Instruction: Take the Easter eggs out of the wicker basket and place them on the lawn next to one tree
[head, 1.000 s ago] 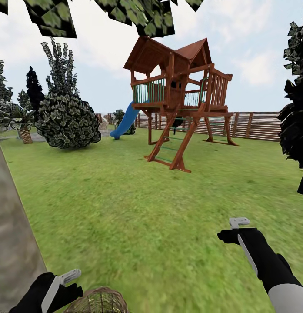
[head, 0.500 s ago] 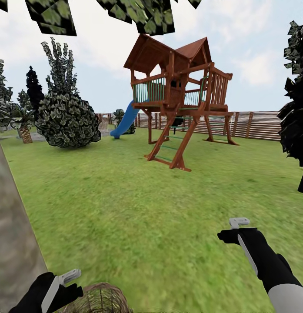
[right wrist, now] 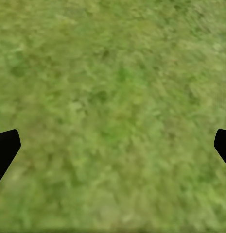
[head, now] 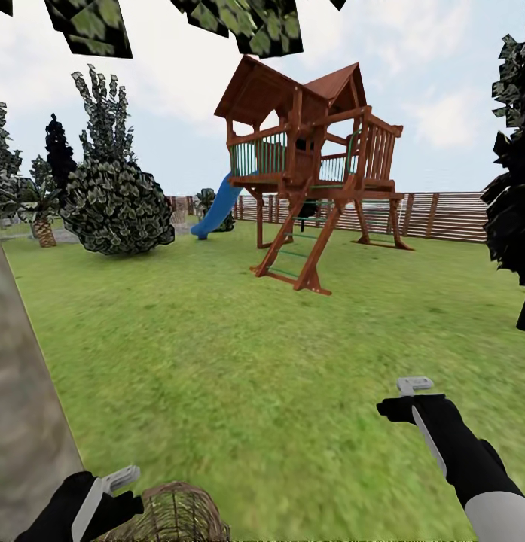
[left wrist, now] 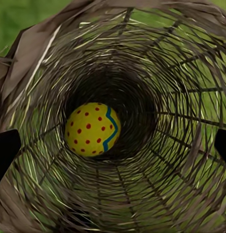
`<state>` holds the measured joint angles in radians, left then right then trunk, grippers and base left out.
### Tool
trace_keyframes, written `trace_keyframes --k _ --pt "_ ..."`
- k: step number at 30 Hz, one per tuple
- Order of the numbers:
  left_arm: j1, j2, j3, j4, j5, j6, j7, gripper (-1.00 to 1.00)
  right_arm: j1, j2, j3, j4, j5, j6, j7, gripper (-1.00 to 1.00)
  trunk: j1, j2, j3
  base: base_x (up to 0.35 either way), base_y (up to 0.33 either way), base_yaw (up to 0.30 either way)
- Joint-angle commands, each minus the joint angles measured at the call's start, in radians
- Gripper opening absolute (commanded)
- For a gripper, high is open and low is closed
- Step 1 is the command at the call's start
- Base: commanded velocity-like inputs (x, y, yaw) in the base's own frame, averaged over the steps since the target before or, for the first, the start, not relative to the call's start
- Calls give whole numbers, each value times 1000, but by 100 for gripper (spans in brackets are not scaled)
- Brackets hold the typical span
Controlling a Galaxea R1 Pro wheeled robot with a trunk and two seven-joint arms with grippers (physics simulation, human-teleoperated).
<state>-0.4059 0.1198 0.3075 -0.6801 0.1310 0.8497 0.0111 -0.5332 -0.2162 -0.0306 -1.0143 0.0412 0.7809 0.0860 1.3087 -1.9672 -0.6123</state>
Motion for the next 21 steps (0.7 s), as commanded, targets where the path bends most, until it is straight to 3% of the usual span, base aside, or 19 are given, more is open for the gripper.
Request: trace_keyframes --k 1,21 --pt "-1 0 2 -1 6 5 1 100 -1 0 -2 -1 5 5 8 100 4 -8 -4 0 0 0" --pt "-1 0 2 -3 6 5 3 100 -1 -1 -2 -1 3 6 8 100 80 -148 -67 0 0 0"
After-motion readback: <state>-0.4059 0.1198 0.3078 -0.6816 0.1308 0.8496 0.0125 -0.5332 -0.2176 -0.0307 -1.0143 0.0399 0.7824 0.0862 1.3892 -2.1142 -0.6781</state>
